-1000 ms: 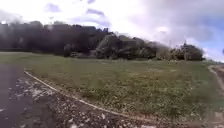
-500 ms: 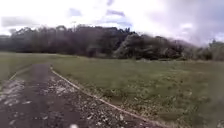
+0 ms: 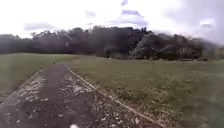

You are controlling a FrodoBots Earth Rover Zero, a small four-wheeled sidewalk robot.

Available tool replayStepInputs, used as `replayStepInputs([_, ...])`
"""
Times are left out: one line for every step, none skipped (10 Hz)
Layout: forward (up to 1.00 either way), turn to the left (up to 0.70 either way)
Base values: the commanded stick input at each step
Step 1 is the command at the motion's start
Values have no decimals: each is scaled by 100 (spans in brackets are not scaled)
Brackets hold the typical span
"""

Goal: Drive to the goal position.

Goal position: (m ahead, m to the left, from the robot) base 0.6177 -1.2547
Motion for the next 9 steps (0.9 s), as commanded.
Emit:
replayStepInputs([76, 0])
replayStepInputs([85, 0])
replayStepInputs([85, 0])
replayStepInputs([85, 0])
replayStepInputs([85, 34])
replayStepInputs([85, 34])
replayStepInputs([85, 34])
replayStepInputs([44, 5])
replayStepInputs([0, 0])
